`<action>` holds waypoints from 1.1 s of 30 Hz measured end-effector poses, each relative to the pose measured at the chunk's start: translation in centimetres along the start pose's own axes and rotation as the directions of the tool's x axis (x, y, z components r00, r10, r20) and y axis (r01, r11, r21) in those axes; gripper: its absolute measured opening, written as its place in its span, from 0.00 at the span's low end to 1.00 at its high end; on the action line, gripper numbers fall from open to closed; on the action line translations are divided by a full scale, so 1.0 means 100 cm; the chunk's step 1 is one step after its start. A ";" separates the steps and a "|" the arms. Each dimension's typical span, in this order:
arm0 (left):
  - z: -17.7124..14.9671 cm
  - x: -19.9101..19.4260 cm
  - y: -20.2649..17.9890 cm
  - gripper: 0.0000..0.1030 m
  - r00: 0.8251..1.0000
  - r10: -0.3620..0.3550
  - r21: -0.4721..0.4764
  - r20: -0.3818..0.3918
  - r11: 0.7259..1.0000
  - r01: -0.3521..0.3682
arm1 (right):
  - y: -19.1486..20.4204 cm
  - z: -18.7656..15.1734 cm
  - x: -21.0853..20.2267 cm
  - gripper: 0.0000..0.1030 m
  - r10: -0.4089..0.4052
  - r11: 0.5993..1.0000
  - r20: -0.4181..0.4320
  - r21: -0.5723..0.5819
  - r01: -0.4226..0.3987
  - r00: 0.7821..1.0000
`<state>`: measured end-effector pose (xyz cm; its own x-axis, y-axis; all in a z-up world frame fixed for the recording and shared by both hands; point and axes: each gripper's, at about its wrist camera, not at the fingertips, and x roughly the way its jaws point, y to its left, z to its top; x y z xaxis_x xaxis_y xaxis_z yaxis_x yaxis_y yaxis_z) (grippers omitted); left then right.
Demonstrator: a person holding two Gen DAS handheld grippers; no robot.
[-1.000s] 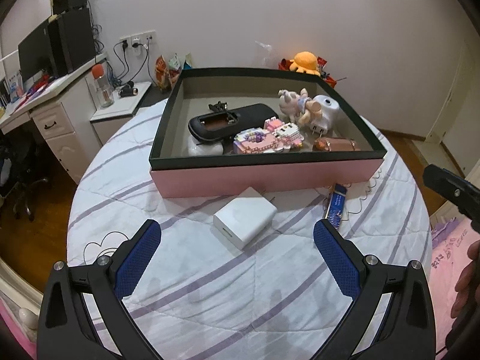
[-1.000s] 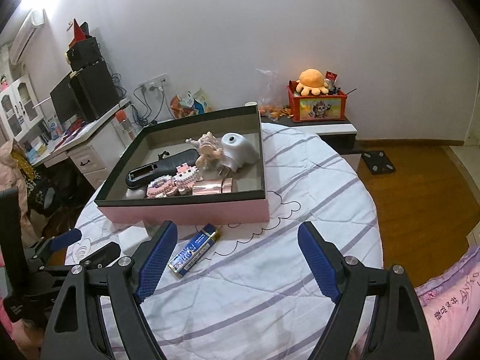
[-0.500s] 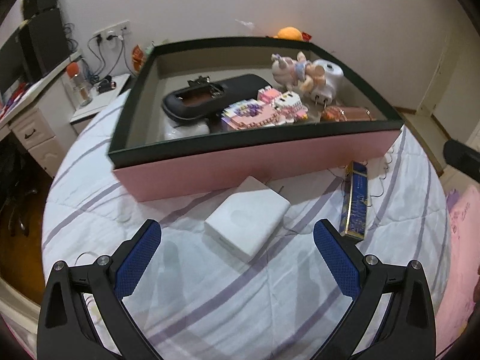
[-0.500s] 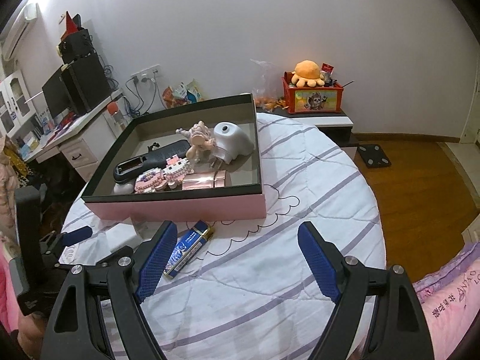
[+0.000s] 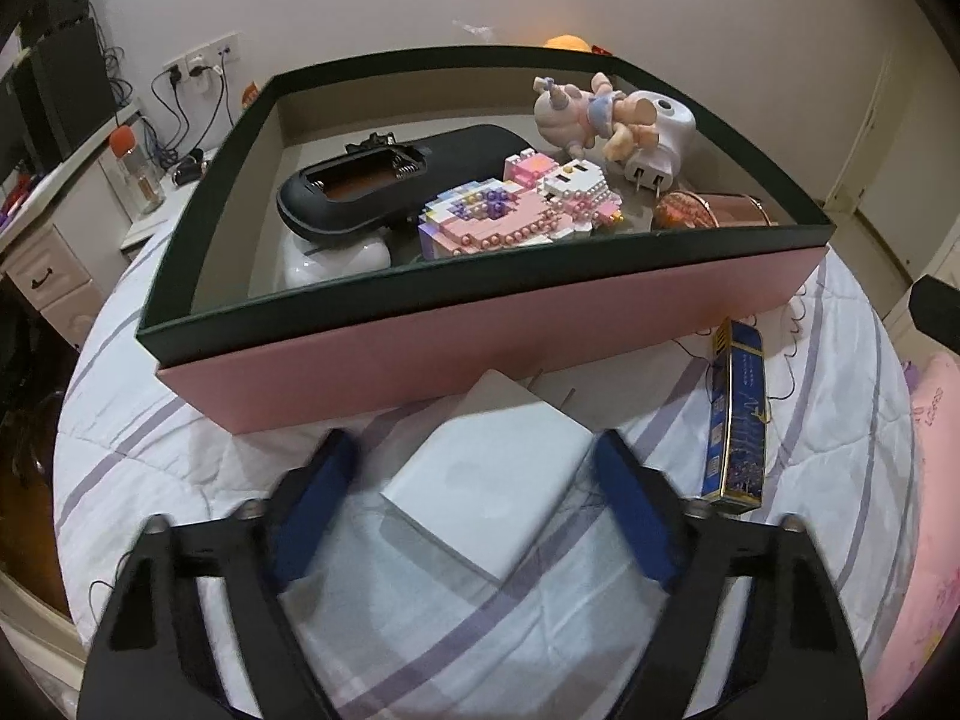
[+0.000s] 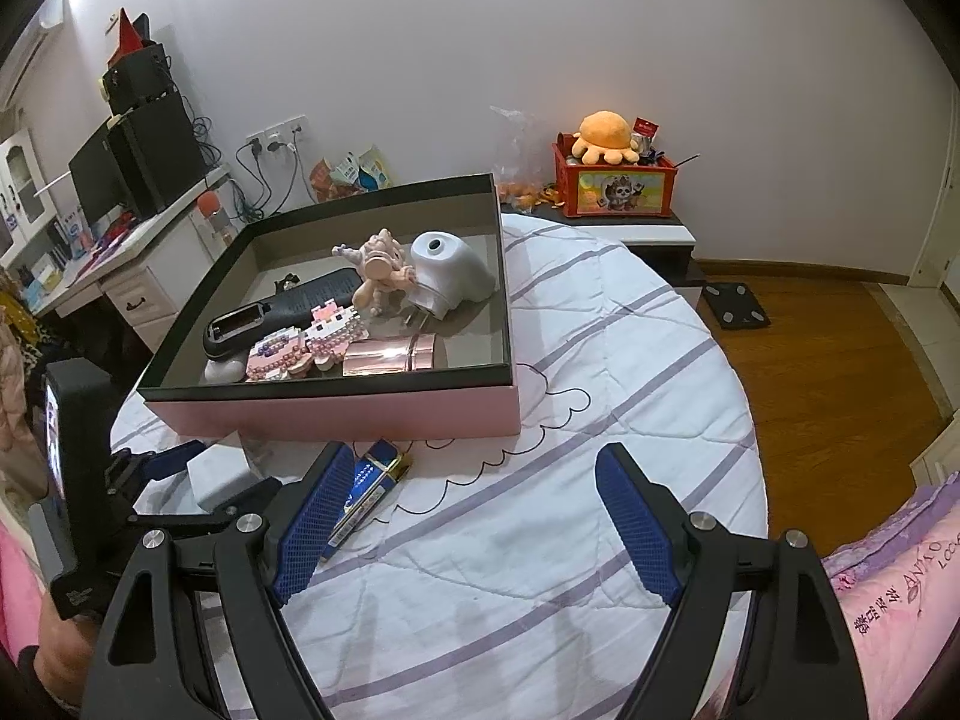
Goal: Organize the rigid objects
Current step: 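Reach the left gripper to the white charger plug and grasp it, then carry the charger plug into the tray and open the left gripper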
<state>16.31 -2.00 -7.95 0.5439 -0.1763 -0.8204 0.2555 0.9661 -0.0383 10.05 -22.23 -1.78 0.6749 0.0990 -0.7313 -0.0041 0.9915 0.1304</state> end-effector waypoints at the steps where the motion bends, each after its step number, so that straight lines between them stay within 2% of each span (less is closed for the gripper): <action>1: 0.000 -0.001 0.000 0.64 1.000 -0.008 0.002 0.001 1.000 0.008 | 0.000 0.000 0.000 0.81 0.001 1.000 0.000 0.000 -0.001 1.000; 2: 0.001 -0.002 0.001 0.59 1.000 -0.015 0.001 0.001 1.000 0.015 | 0.000 0.000 0.000 0.81 0.003 1.000 0.000 0.001 -0.003 1.000; 7: -0.003 -0.008 0.001 0.59 0.999 -0.033 -0.011 -0.003 0.999 0.033 | -0.002 -0.001 0.000 0.81 0.008 1.000 0.001 0.006 -0.008 1.000; 22: -0.014 -0.020 -0.001 0.59 1.000 0.007 -0.047 0.005 0.999 -0.007 | -0.004 -0.002 -0.002 0.81 0.021 1.000 0.008 0.006 -0.021 1.000; 28: -0.014 -0.042 0.007 0.59 0.999 0.030 -0.072 0.031 0.997 -0.028 | 0.008 0.001 -0.003 0.81 0.046 0.999 0.014 -0.018 -0.046 0.999; 33: -0.001 -0.074 0.014 0.59 0.996 0.037 -0.091 0.086 0.995 -0.029 | 0.020 0.009 -0.003 0.81 0.081 0.996 0.029 -0.044 -0.079 0.996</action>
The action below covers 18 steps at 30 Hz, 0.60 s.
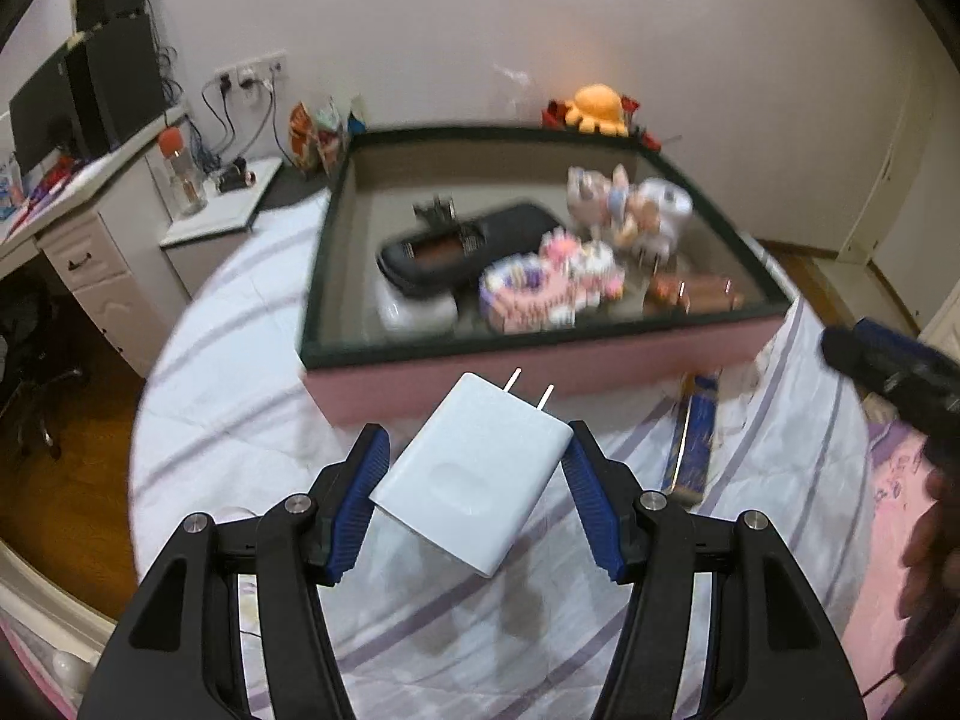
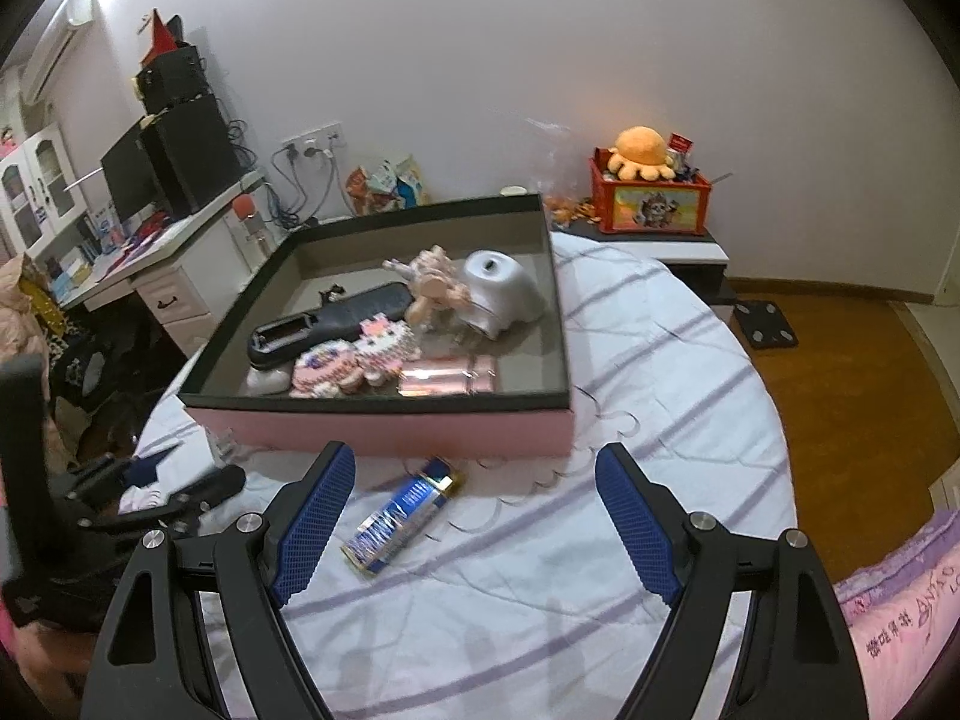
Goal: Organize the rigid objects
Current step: 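Carry the charger plug into the tray and open the left gripper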
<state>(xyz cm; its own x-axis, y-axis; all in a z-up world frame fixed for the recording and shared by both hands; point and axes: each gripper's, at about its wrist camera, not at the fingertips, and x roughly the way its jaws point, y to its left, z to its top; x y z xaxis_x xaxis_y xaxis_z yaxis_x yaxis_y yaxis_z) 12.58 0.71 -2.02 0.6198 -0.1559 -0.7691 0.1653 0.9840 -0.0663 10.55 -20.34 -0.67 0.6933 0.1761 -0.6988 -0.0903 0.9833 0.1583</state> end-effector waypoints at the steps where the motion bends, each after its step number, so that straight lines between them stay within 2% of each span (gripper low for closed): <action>1: 0.006 -0.004 0.001 0.59 1.000 -0.001 -0.003 0.010 1.000 0.001 | 0.002 0.002 0.001 0.81 0.007 1.000 0.002 -0.005 -0.007 1.000; 9: 0.056 -0.006 0.007 0.59 0.997 0.003 -0.012 0.076 1.000 -0.002 | 0.015 0.027 0.007 0.81 0.038 0.998 0.034 -0.045 -0.036 0.999; 18: 0.092 0.052 -0.001 0.59 0.999 -0.027 -0.011 0.039 1.000 0.027 | 0.003 0.049 0.029 0.82 0.016 0.999 0.031 -0.031 -0.015 0.999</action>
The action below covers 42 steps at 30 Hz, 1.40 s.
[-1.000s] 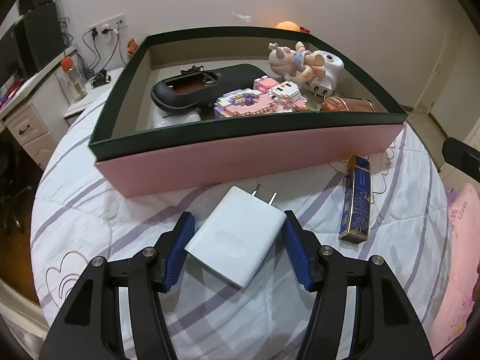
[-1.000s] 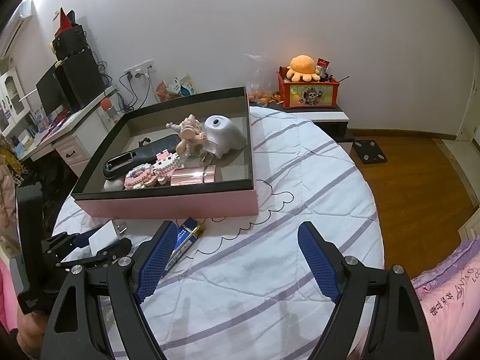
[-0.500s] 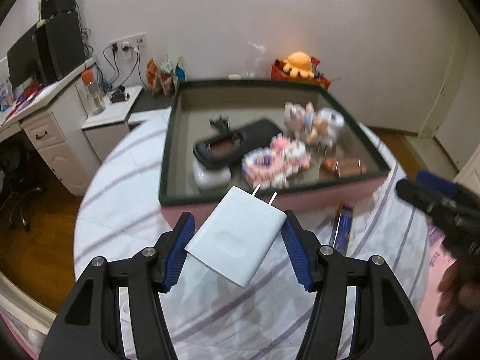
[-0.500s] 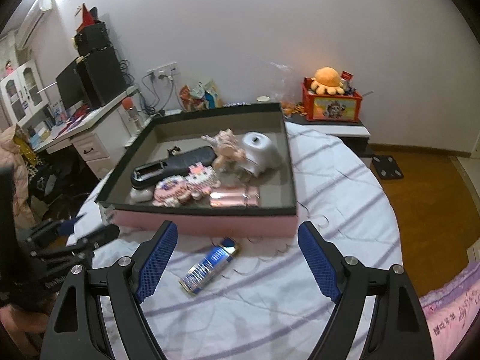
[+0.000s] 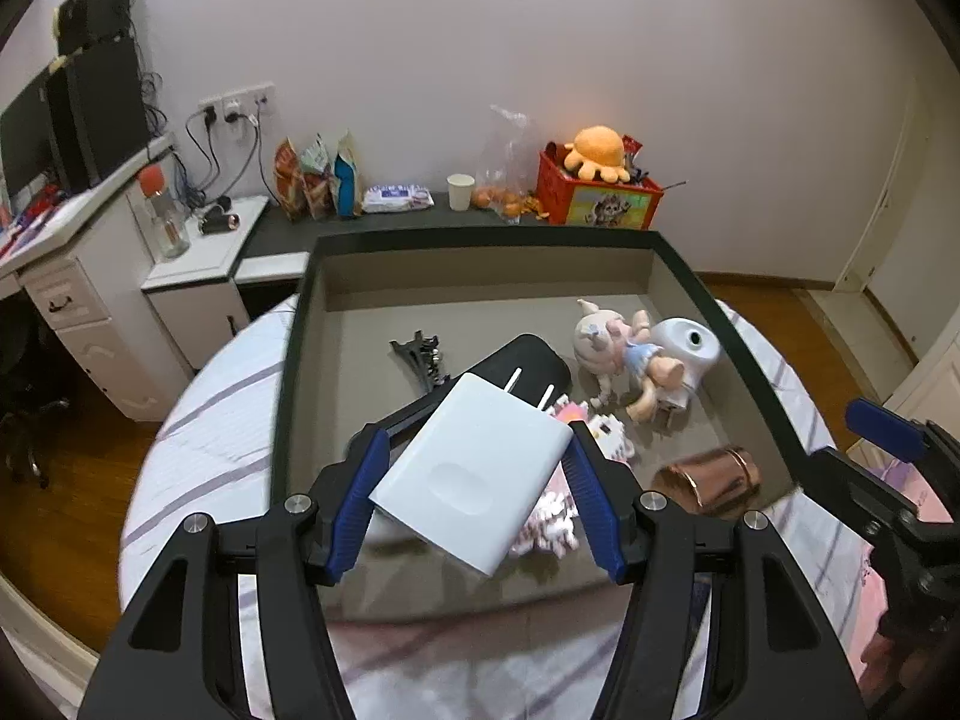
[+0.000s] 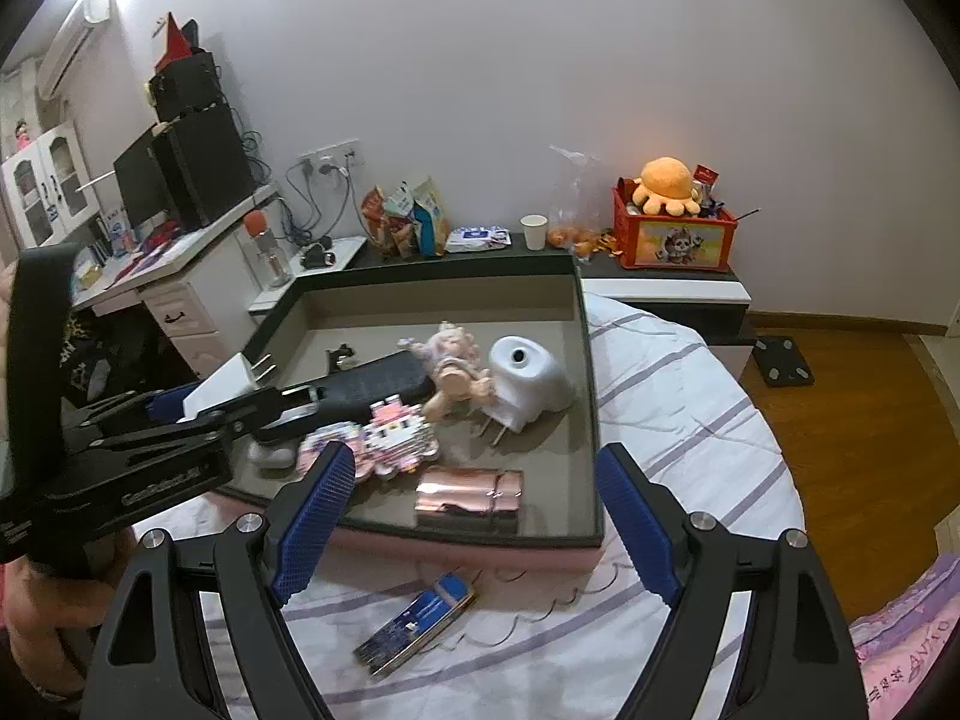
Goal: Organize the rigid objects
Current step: 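Carry the charger plug into the tray and open the left gripper, then withdraw the left gripper and move the right gripper toward the blue box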
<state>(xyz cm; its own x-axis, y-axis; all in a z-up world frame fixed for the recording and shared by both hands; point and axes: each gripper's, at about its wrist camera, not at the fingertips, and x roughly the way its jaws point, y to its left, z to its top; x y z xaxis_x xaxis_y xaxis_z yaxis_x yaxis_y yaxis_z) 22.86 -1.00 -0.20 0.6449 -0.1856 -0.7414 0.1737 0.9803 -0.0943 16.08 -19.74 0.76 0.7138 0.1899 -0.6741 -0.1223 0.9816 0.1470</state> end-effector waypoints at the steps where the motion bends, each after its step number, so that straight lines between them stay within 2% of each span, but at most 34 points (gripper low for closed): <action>1: 0.001 0.006 0.000 0.59 1.000 -0.003 -0.001 -0.008 1.000 0.003 | -0.004 0.001 0.004 0.82 -0.006 1.000 -0.005 0.004 0.006 1.000; 5: 0.000 0.031 -0.005 0.59 0.999 -0.007 0.001 -0.048 1.000 0.008 | -0.015 0.005 0.015 0.81 -0.024 0.999 -0.021 0.025 0.024 0.999; 8: -0.004 0.048 -0.007 0.61 0.996 0.018 0.015 -0.091 1.000 -0.017 | -0.022 0.005 0.023 0.81 -0.032 0.999 -0.033 0.042 0.033 0.999; 10: -0.006 0.049 -0.013 0.68 0.995 0.065 0.047 -0.076 0.997 -0.062 | -0.023 0.005 0.026 0.82 -0.032 0.998 -0.040 0.044 0.034 0.999; 12: -0.006 0.049 -0.014 0.84 0.995 0.065 0.055 -0.070 0.997 -0.061 | -0.022 0.004 0.028 0.81 -0.031 0.999 -0.046 0.042 0.033 0.998; 15: -0.006 0.040 -0.014 0.92 0.996 0.085 0.059 -0.040 0.995 -0.083 | -0.019 0.004 0.026 0.81 -0.029 0.999 -0.045 0.036 0.031 0.999; 21: -0.005 0.013 0.000 0.94 0.993 0.114 0.024 0.010 0.993 -0.114 | -0.009 0.001 0.012 0.82 -0.026 0.999 -0.026 0.026 0.027 0.999; 28: -0.020 -0.035 0.011 0.97 0.989 0.129 -0.014 0.066 0.992 -0.129 | 0.008 -0.004 -0.013 0.82 -0.020 1.000 0.005 0.010 0.020 1.000; 42: -0.069 -0.103 0.019 0.99 0.985 0.146 -0.078 0.089 0.987 -0.139 | 0.043 -0.034 -0.058 0.82 0.006 1.000 0.026 -0.030 -0.005 1.000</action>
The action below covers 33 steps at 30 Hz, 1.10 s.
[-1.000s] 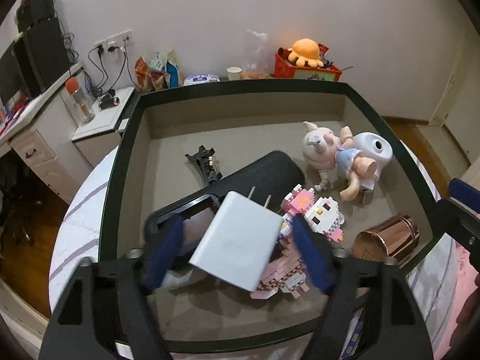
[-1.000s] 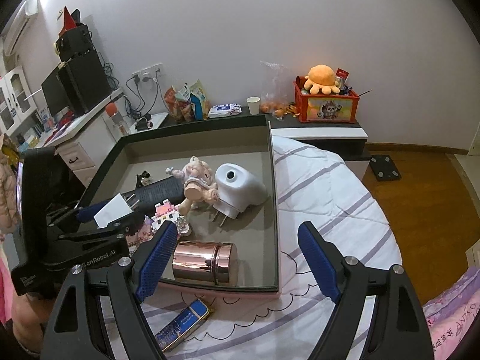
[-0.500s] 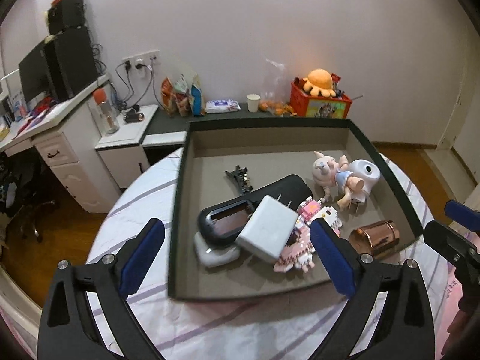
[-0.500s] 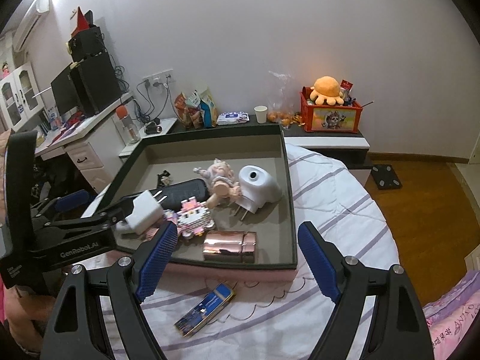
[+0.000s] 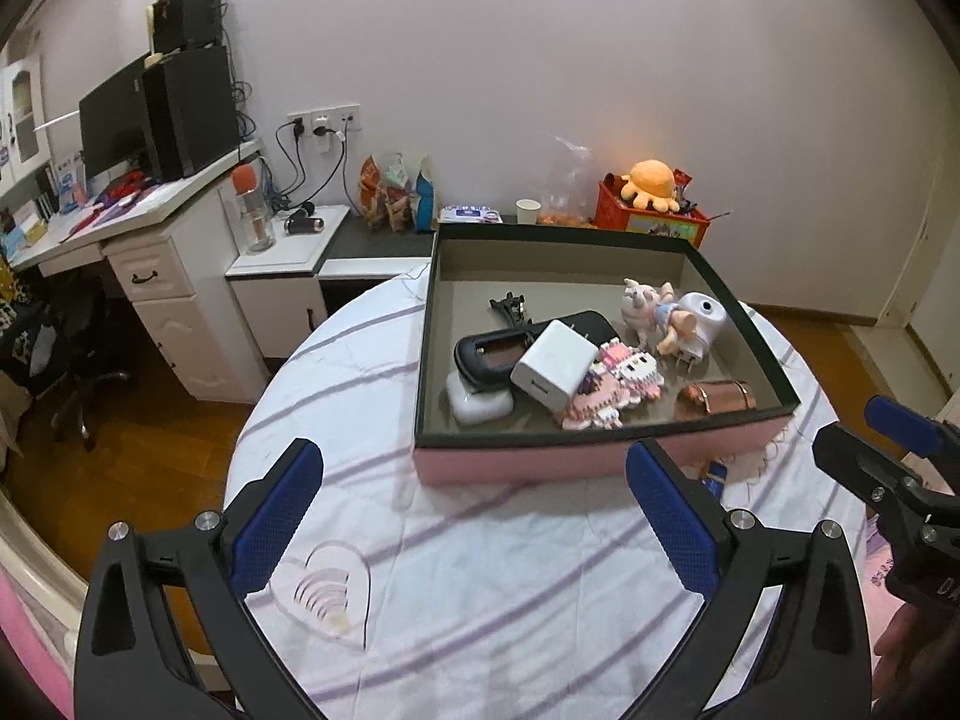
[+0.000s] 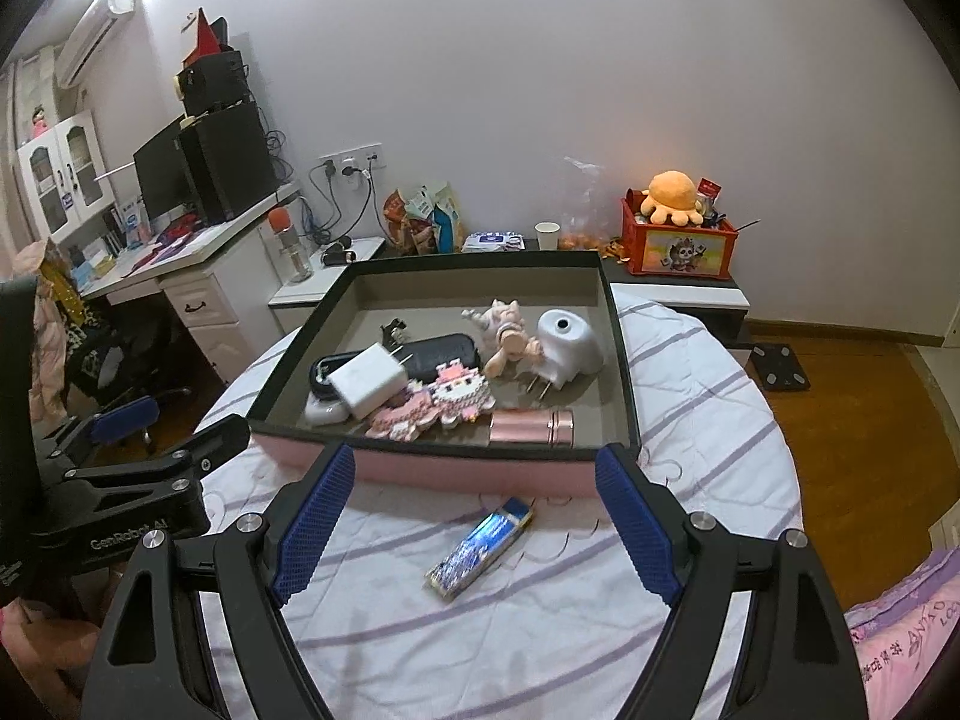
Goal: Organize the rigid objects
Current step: 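Withdraw the left gripper and move the right gripper toward the blue box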
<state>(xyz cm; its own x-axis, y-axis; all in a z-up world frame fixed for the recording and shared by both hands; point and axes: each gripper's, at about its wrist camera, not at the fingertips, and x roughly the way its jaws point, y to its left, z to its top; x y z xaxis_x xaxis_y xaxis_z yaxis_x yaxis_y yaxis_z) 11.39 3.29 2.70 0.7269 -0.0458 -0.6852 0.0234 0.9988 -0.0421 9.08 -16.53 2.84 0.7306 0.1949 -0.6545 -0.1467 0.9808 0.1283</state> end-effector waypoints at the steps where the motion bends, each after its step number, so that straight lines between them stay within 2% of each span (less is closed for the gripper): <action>1: -0.003 -0.004 0.000 0.99 1.000 -0.001 -0.003 0.001 1.000 0.001 | 0.001 -0.003 -0.002 0.82 0.001 1.000 0.000 0.000 -0.001 1.000; 8: -0.020 -0.018 -0.002 1.00 1.000 -0.008 -0.007 -0.006 1.000 0.008 | 0.003 -0.026 -0.014 0.82 -0.006 1.000 -0.021 0.011 0.006 1.000; 19: -0.027 -0.018 -0.005 1.00 1.000 -0.014 -0.011 -0.014 1.000 0.014 | -0.001 -0.032 -0.018 0.82 -0.026 0.999 -0.028 0.033 0.027 0.999; 26: -0.028 -0.002 0.005 1.00 0.999 -0.009 -0.021 -0.038 1.000 0.009 | 0.001 -0.036 0.009 0.82 -0.038 0.998 -0.087 0.048 0.043 0.995; 33: -0.031 0.027 0.021 1.00 0.996 -0.029 -0.044 -0.089 0.999 0.025 | 0.004 -0.047 0.061 0.81 -0.089 0.991 -0.201 0.079 0.106 0.976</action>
<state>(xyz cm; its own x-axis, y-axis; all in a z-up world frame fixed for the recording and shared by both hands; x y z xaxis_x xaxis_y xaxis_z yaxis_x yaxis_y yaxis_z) 11.32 5.27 -1.50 0.6622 -0.0757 -0.7455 0.0115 0.9958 -0.0909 10.35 -14.92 -4.62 0.5920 0.1029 -0.7993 -0.0151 0.9931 0.1166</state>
